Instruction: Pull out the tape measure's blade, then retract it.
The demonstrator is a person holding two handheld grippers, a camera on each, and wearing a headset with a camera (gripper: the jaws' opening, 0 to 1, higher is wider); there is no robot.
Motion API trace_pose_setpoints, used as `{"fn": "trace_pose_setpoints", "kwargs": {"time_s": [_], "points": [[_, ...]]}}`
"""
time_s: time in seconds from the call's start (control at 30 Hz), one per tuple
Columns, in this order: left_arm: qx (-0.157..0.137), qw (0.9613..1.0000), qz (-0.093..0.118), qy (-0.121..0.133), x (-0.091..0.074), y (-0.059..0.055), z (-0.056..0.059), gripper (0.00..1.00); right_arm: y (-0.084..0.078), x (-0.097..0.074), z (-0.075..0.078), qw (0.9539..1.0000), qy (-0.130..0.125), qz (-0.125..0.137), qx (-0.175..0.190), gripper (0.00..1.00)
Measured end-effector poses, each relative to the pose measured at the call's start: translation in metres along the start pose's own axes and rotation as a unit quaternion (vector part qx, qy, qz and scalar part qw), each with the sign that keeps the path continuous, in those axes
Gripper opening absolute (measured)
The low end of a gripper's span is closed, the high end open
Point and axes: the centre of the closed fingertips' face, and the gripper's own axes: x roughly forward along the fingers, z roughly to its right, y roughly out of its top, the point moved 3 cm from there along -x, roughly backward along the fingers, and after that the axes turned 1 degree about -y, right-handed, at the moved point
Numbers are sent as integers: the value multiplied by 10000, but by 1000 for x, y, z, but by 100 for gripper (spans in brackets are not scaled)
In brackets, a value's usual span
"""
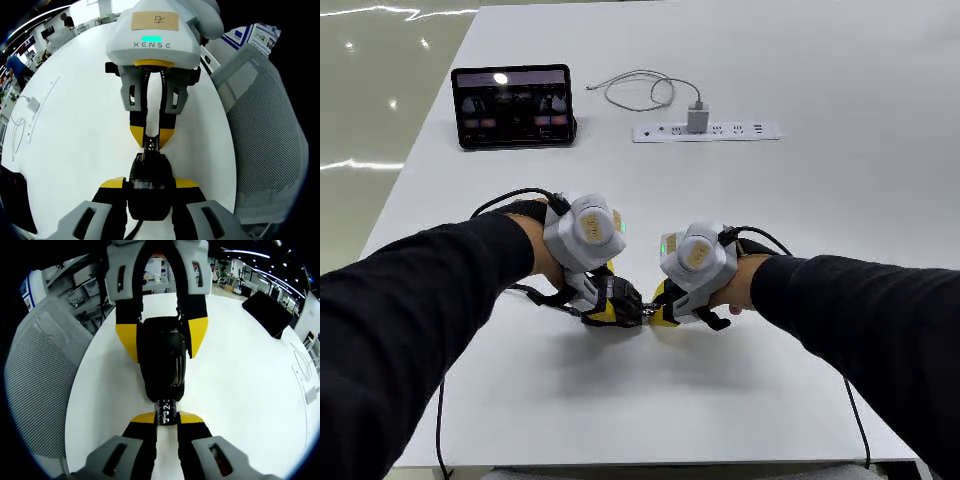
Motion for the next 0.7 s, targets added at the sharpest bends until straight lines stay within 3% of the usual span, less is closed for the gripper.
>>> {"fn": "trace_pose_setpoints", "kwargs": {"time_s": [0.7], "points": [[4,10000,30,26,0,0,1,30,-14,-11,0,9999,-54,-152,44,10]]}}
